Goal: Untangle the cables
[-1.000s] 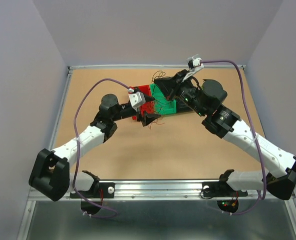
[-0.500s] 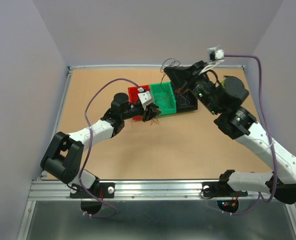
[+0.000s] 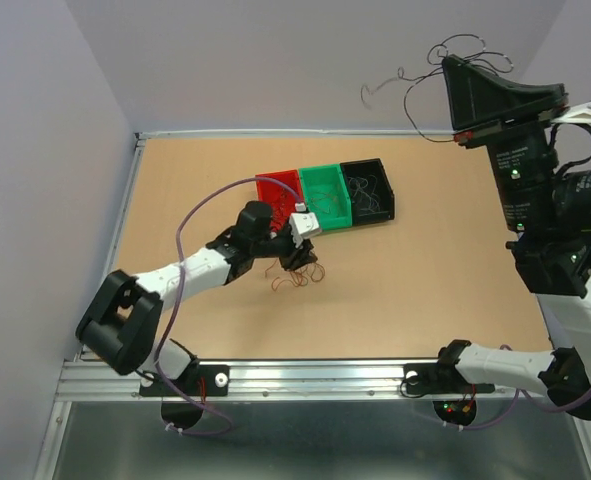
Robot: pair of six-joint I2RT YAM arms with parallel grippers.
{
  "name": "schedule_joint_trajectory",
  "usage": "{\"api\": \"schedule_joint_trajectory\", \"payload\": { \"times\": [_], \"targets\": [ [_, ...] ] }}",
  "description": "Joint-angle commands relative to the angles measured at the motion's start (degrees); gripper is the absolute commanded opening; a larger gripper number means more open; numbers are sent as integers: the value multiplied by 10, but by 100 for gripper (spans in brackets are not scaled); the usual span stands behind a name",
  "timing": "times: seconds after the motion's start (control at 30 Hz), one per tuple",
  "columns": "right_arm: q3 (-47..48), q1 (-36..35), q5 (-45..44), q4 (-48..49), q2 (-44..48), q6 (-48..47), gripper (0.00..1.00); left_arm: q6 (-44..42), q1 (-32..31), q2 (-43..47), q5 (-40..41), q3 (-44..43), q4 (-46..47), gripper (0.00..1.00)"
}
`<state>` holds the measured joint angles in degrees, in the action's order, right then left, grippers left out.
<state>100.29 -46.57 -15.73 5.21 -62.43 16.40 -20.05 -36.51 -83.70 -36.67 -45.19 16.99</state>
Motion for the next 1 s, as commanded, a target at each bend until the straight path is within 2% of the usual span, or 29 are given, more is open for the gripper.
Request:
{"api": "schedule_joint_trajectory", "payload": {
  "times": [0.0, 0.03, 0.13, 0.2, 0.37, 0.47, 0.73, 0.97],
  "targets": [
    [-31, -3, -21, -15, -35, -13, 1, -13, 17, 146, 55, 31, 2, 52],
    [-37, -3, -26, -15, -39, -12, 1, 7, 27, 191, 65, 36, 8, 58],
    [-57, -2, -23, -14, -59, -9, 1, 40, 76, 254, 96, 44, 28, 63],
    [-65, -3, -22, -15, -80, -3, 1, 69, 131, 268, 113, 42, 48, 64],
    [-94, -3, -20, -12, -131, 23, 1, 125, 204, 258, 185, 29, 67, 68],
    [-108, -3, -23, -8, -170, 30, 1, 133, 220, 239, 179, 32, 83, 70],
    [-158, -3, -42, 40, -248, 41, 0, 124, 244, 142, 156, 10, 76, 68],
    [-194, -2, -56, 70, -310, 35, 1, 116, 248, 134, 166, 18, 78, 68]
  ]
}}
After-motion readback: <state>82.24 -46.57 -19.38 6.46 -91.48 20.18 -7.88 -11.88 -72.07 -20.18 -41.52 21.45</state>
